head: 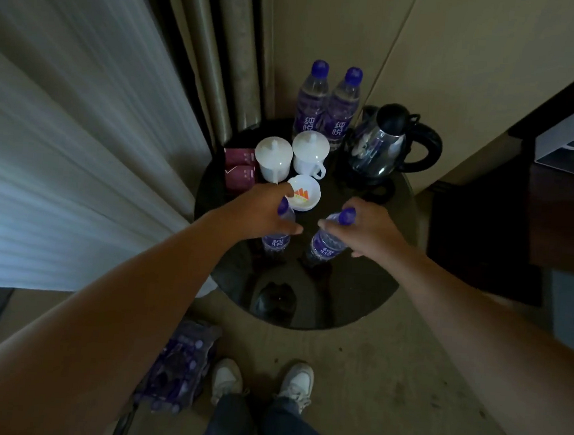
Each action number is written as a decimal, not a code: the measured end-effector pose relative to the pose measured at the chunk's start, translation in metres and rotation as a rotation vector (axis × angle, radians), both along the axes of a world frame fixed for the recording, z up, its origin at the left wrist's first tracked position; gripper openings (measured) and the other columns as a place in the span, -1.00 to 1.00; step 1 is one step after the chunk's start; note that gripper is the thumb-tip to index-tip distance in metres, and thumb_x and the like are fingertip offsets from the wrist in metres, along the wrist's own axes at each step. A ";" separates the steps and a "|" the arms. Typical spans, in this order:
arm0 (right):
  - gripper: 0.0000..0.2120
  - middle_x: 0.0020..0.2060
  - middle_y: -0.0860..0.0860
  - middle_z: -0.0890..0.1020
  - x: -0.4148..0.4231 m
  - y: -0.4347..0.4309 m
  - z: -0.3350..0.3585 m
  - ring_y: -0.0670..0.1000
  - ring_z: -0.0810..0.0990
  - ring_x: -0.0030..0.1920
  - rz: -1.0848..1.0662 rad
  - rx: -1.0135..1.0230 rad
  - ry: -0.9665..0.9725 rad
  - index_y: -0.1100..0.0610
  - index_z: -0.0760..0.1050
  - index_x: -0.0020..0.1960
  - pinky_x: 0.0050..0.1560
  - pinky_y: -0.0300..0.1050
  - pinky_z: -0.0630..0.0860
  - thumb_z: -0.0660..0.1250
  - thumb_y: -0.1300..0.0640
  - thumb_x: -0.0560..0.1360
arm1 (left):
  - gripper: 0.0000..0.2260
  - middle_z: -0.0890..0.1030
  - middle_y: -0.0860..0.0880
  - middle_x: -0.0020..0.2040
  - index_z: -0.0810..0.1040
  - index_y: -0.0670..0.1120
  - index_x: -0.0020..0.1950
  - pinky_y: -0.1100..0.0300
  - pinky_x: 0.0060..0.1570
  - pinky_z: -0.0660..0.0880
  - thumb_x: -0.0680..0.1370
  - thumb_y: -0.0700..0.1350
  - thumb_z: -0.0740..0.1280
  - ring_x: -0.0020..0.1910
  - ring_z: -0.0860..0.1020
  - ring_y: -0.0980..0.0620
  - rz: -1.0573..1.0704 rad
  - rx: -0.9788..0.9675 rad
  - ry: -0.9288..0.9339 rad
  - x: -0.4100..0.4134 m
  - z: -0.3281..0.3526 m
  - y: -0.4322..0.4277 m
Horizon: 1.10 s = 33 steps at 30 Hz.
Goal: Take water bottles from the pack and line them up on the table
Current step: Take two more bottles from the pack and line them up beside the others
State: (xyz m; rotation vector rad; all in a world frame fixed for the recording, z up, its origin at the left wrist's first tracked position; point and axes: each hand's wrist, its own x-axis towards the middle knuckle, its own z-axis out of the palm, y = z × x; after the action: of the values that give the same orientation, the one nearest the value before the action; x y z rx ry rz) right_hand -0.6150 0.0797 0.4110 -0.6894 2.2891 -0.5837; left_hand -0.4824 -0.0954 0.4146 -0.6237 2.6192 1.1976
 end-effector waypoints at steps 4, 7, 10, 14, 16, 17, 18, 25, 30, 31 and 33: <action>-0.53 -0.18 -0.16 0.54 0.018 0.005 -0.018 -0.12 0.55 -0.18 -0.214 -0.115 0.011 -0.14 0.38 -0.07 -0.23 -0.16 0.55 0.53 -0.21 0.16 | -0.73 0.53 0.13 -0.20 0.52 -0.02 -0.04 0.30 -0.20 0.37 0.34 -0.05 0.51 -0.19 0.51 0.17 0.194 0.106 0.014 0.005 -0.006 0.000; -0.53 -0.21 -0.23 0.48 0.021 0.002 -0.023 -0.11 0.51 -0.10 -0.322 -0.212 -0.150 -0.19 0.37 -0.05 -0.14 -0.20 0.52 0.58 -0.04 0.19 | -0.81 0.56 0.09 -0.30 0.56 -0.11 -0.16 0.29 -0.21 0.38 0.35 -0.10 0.51 -0.26 0.54 0.16 0.114 0.132 0.002 0.008 -0.001 -0.001; -0.61 -0.19 -0.18 0.52 0.014 -0.001 -0.018 -0.05 0.56 -0.05 -0.279 -0.189 -0.132 -0.12 0.44 -0.09 -0.02 -0.09 0.57 0.57 0.04 0.21 | -0.79 0.53 0.03 -0.41 0.52 -0.12 -0.32 0.23 -0.28 0.44 0.34 -0.09 0.52 -0.39 0.51 0.17 0.051 0.142 -0.052 0.006 0.018 -0.009; -0.72 -0.20 -0.03 0.67 -0.003 -0.018 0.027 -0.04 0.64 -0.15 -0.154 -0.107 -0.150 0.03 0.58 -0.19 -0.08 0.01 0.64 0.53 0.00 0.15 | -0.73 0.66 -0.16 -0.19 0.59 -0.19 -0.14 0.04 -0.22 0.66 0.32 -0.06 0.54 -0.20 0.66 -0.03 0.043 0.215 -0.181 -0.014 0.066 -0.028; -0.73 -0.27 0.01 0.69 -0.013 -0.037 0.065 -0.02 0.66 -0.22 -0.019 -0.120 -0.111 0.08 0.60 -0.23 -0.15 0.02 0.65 0.51 -0.01 0.13 | -0.69 0.67 -0.17 -0.12 0.61 -0.19 -0.09 0.04 -0.20 0.66 0.30 -0.05 0.56 -0.15 0.68 -0.04 0.023 0.215 -0.197 -0.025 0.097 -0.039; -0.72 -0.29 0.02 0.69 -0.018 -0.049 0.087 -0.01 0.66 -0.24 0.040 -0.137 -0.086 0.10 0.60 -0.24 -0.20 0.01 0.65 0.51 -0.02 0.13 | -0.71 0.68 -0.17 -0.13 0.62 -0.18 -0.09 0.05 -0.18 0.66 0.30 -0.06 0.56 -0.15 0.68 -0.04 0.013 0.215 -0.188 -0.029 0.113 -0.044; -0.72 -0.30 0.03 0.68 -0.022 -0.060 0.107 0.00 0.66 -0.25 0.085 -0.155 -0.077 0.10 0.60 -0.24 -0.26 0.00 0.63 0.51 -0.02 0.12 | -0.74 0.69 -0.14 -0.17 0.63 -0.16 -0.12 0.05 -0.19 0.66 0.31 -0.07 0.56 -0.17 0.68 -0.03 0.009 0.217 -0.176 -0.034 0.127 -0.050; -0.74 -0.46 -0.14 0.63 -0.054 -0.142 0.218 -0.18 0.59 -0.40 0.246 -0.207 0.113 -0.05 0.59 -0.34 -0.49 -0.28 0.50 0.50 -0.14 0.06 | -0.87 0.67 0.04 -0.43 0.62 -0.05 -0.30 0.27 -0.42 0.57 0.31 -0.12 0.56 -0.35 0.66 0.10 0.044 0.108 -0.035 -0.063 0.227 -0.122; -0.59 -0.21 0.02 0.70 -0.073 -0.196 0.232 -0.04 0.65 -0.18 0.186 -0.263 0.175 0.09 0.61 -0.15 -0.26 -0.17 0.51 0.53 -0.12 0.12 | -0.74 0.68 -0.18 -0.21 0.63 -0.17 -0.12 -0.02 -0.22 0.66 0.30 -0.08 0.56 -0.21 0.67 -0.07 0.092 -0.017 0.102 -0.079 0.245 -0.176; -0.65 -0.23 0.02 0.70 -0.075 -0.207 0.229 -0.04 0.65 -0.19 0.193 -0.263 0.176 0.10 0.62 -0.16 -0.28 -0.22 0.51 0.54 -0.08 0.16 | -0.71 0.67 -0.22 -0.17 0.61 -0.19 -0.10 -0.06 -0.17 0.65 0.30 -0.08 0.56 -0.18 0.66 -0.11 0.105 -0.052 0.125 -0.080 0.241 -0.183; -0.72 -0.30 -0.03 0.67 -0.078 -0.225 0.219 -0.11 0.59 -0.28 0.193 -0.252 0.190 0.10 0.62 -0.18 -0.41 -0.39 0.42 0.55 -0.03 0.20 | -0.69 0.66 -0.16 -0.18 0.59 -0.13 -0.10 0.02 -0.19 0.57 0.27 -0.03 0.56 -0.17 0.63 -0.08 0.088 -0.156 0.140 -0.086 0.229 -0.196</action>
State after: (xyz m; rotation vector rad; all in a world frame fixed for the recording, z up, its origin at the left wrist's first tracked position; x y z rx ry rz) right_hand -0.6933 -0.1450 0.6297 -1.1164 2.3063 -0.7485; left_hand -0.5685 -0.2916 0.6437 -0.7149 2.8510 1.1052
